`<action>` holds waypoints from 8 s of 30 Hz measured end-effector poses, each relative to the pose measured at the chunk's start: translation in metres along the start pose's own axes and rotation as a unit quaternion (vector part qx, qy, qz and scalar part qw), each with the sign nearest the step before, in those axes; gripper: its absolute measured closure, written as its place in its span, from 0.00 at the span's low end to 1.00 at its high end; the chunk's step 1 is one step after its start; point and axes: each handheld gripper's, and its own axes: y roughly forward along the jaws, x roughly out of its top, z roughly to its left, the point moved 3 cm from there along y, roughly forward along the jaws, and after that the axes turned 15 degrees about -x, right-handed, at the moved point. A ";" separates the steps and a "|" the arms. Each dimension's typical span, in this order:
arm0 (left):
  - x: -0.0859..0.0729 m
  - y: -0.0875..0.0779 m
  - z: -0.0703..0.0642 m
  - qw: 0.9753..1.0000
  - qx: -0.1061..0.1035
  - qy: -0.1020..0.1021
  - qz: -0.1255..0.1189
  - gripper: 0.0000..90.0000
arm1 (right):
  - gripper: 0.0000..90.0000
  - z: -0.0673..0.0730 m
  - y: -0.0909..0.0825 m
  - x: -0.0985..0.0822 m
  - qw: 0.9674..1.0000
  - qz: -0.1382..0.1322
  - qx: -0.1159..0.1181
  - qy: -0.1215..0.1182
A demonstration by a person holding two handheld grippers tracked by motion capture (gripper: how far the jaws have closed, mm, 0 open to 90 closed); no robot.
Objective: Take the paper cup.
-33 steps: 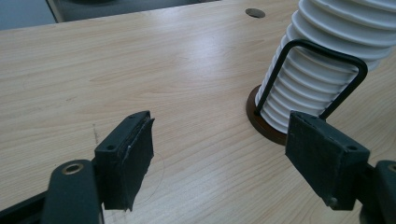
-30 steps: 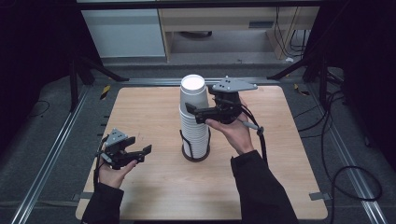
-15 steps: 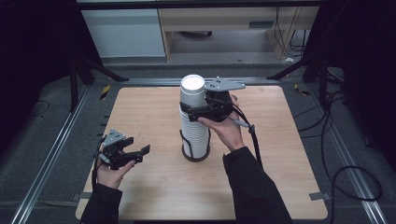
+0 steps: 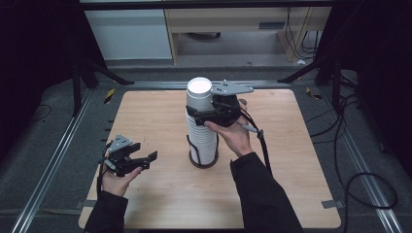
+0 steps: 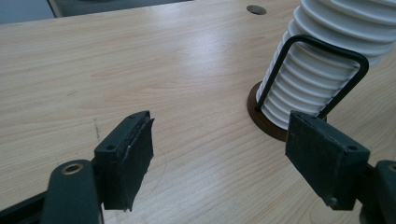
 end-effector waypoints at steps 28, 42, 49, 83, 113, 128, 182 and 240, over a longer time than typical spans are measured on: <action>0.001 0.000 -0.001 1.000 -0.005 -0.002 0.000 0.25 | 0.18 -0.010 -0.032 0.071 0.998 -0.053 -0.002 -0.018; 0.002 -0.002 -0.003 1.000 -0.009 -0.003 -0.002 0.25 | 0.18 -0.030 -0.063 0.093 0.996 -0.080 -0.011 -0.030; 0.002 -0.001 -0.004 1.000 -0.013 -0.002 0.001 0.25 | 0.18 -0.046 -0.084 0.078 0.997 -0.066 -0.013 -0.049; 0.014 0.019 -0.033 0.997 -0.060 0.036 0.028 0.26 | 0.18 -0.073 -0.118 -0.081 0.995 0.025 0.066 -0.063; 0.018 0.025 -0.069 0.983 -0.142 0.098 0.058 0.27 | 0.18 -0.032 -0.088 -0.127 0.963 0.105 0.199 -0.151; 0.014 0.041 -0.094 0.970 -0.191 0.128 0.078 0.27 | 0.18 -0.020 -0.071 -0.142 0.941 0.159 0.228 -0.192; 0.022 0.082 -0.133 0.937 -0.281 0.161 0.132 0.19 | 0.19 0.023 -0.045 -0.155 0.899 0.208 0.266 -0.278; 0.022 0.073 -0.115 0.947 -0.247 0.148 0.143 0.25 | 0.05 -0.008 -0.058 -0.140 0.936 0.173 0.223 -0.209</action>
